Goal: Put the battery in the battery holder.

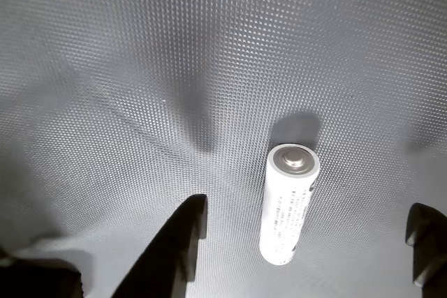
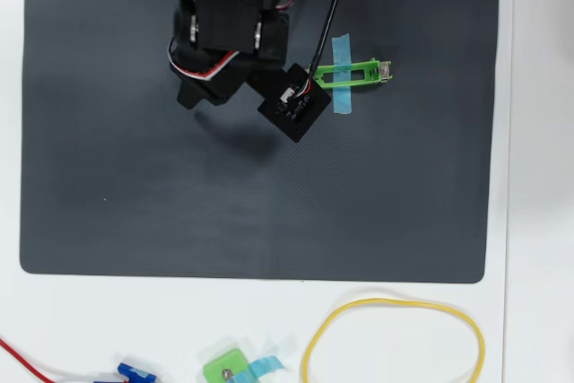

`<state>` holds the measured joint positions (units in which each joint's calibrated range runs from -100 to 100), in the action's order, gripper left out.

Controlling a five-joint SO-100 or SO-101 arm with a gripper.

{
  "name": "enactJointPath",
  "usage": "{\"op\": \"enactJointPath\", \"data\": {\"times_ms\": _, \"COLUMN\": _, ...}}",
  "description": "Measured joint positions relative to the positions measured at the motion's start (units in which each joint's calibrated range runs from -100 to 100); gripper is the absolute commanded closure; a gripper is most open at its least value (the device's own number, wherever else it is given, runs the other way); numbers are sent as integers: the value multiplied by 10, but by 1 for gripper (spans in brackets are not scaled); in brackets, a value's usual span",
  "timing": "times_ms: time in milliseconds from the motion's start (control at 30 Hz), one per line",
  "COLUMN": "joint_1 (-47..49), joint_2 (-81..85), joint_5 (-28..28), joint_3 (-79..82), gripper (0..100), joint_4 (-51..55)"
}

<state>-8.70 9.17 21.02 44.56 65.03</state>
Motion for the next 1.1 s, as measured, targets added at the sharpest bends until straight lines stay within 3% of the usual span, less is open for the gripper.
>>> {"op": "enactJointPath", "data": {"times_ms": 1100, "joint_1": -21, "joint_2": -82, "joint_5": 0, "joint_3": -44, "gripper": 67, "joint_4": 3}}
